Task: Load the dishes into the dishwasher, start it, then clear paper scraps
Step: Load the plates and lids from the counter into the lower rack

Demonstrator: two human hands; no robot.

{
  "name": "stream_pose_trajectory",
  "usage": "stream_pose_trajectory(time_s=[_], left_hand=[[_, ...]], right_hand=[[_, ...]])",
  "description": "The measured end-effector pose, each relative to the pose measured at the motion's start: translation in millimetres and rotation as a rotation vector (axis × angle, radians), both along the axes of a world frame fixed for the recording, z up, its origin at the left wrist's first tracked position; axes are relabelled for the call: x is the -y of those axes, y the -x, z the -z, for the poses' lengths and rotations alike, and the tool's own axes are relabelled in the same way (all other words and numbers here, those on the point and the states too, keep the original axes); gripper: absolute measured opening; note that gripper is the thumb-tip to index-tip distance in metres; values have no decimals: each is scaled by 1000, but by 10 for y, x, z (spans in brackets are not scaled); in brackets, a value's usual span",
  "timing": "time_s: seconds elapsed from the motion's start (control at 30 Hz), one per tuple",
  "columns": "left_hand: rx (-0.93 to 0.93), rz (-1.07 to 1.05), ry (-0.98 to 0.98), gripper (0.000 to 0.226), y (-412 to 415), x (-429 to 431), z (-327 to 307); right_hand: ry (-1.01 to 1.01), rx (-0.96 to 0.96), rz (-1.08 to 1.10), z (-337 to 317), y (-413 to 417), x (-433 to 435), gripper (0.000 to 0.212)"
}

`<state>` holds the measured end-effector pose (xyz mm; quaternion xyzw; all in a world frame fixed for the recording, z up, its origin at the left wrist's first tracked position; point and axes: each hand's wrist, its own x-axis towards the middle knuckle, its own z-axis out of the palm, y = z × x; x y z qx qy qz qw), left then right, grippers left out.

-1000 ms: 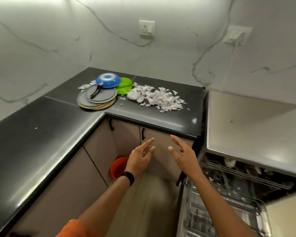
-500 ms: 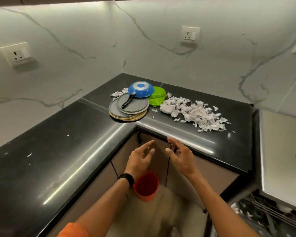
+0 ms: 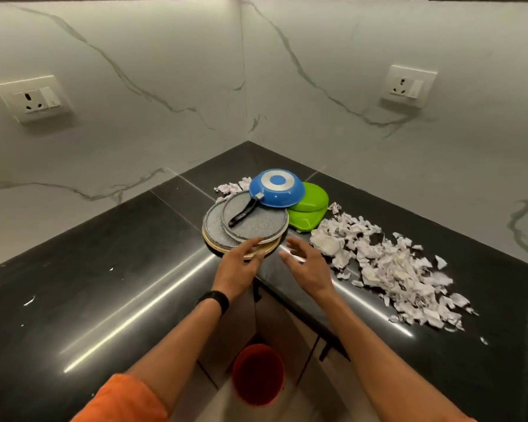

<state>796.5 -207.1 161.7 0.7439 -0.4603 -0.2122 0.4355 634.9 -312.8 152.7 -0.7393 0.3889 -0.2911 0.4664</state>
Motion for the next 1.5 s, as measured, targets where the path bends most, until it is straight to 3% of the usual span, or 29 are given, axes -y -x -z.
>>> stream_pose_trajectory(time_s=[0.37,0.77,0.93,1.1,1.3,1.5], left_hand=[[21,109,-24,45,-1133,1586,129],[146,131,-91,51,-1810,2838,376],[137,97,-201,68,-1909,3156,494],[91,98,-230,70,-1919,3333,618],[67,45,-168,74,-1858,3336,651],[-3,0,31,70,-1588,3196,463]], right_hand=[[-127,-76,223,87,-1141,1232,58],[-178,-135,449,289,-1618,2117,74],[-198,-160,449,387,-1708,2331,92],[-204,-193,460,575,-1802,2486,110],[-179,-198,474,488,-1872,2482,100],[-14,-46,594,217,-1747,2413,83]])
